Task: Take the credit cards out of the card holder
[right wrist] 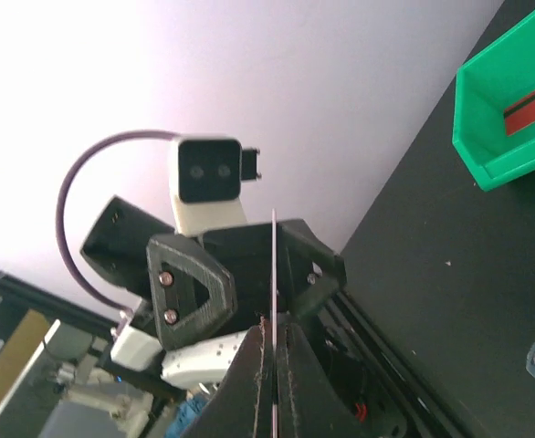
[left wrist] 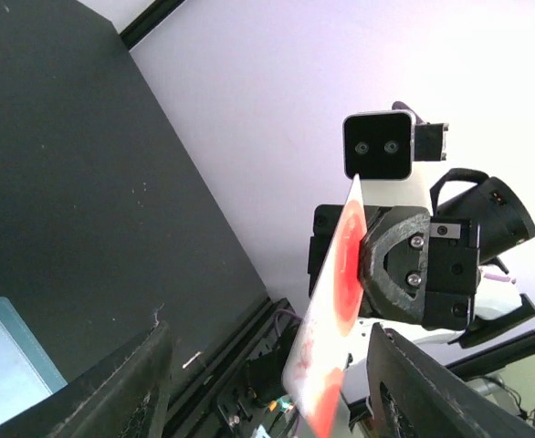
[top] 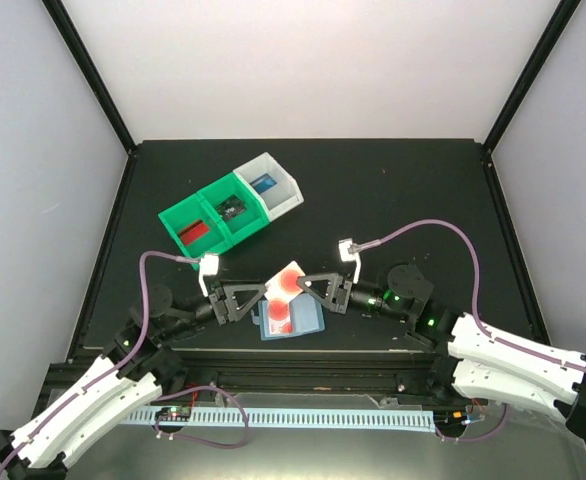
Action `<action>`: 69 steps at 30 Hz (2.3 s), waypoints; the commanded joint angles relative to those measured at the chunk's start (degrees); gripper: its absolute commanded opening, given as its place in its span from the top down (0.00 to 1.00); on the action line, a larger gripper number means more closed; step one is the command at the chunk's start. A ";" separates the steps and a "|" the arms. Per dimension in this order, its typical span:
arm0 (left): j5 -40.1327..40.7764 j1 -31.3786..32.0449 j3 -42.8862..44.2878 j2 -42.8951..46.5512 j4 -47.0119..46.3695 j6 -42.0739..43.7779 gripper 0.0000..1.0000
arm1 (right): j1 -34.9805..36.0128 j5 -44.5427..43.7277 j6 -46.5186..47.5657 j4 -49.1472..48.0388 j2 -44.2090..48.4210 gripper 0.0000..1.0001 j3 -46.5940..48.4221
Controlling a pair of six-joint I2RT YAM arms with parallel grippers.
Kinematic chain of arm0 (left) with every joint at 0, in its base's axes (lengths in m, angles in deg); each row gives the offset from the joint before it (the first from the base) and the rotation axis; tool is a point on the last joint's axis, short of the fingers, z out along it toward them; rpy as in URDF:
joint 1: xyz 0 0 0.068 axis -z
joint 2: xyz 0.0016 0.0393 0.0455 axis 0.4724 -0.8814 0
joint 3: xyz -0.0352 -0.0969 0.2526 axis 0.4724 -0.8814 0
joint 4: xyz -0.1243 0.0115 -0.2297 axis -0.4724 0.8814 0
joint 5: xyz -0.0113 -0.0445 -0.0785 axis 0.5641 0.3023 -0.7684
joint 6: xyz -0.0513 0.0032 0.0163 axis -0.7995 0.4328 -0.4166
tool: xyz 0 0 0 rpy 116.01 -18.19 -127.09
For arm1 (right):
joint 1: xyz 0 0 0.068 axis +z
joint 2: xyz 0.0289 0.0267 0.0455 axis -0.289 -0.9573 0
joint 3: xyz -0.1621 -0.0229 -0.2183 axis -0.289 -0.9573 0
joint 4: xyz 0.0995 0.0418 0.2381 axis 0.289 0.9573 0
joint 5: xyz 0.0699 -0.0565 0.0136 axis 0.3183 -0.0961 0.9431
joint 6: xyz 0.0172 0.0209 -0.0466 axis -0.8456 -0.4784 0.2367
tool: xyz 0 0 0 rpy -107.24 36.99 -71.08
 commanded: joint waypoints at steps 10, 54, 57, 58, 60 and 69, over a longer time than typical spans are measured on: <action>-1.94 0.13 -2.14 -5.99 -16.85 -9.24 0.66 | -0.27 -11.32 -11.57 -10.87 -2.38 0.99 -1.39; 6.65 -0.22 1.53 -3.75 -5.76 -1.21 0.99 | -0.30 -10.91 -7.17 -3.83 5.19 0.05 -6.95; 6.64 -0.95 3.22 -5.38 -3.46 0.44 0.98 | -0.25 -9.30 -5.11 -0.59 6.89 0.00 -7.22; 6.53 -1.35 3.93 -6.02 -2.67 0.89 0.99 | -0.33 -9.02 -4.51 0.32 7.77 0.00 -7.52; 6.51 -2.58 5.93 -7.55 0.40 2.22 0.98 | -0.26 -8.39 -2.94 2.07 9.71 0.00 -8.26; -2.60 -15.81 15.01 -14.14 13.34 8.77 0.98 | -0.27 -9.00 1.26 10.83 17.35 0.00 -9.37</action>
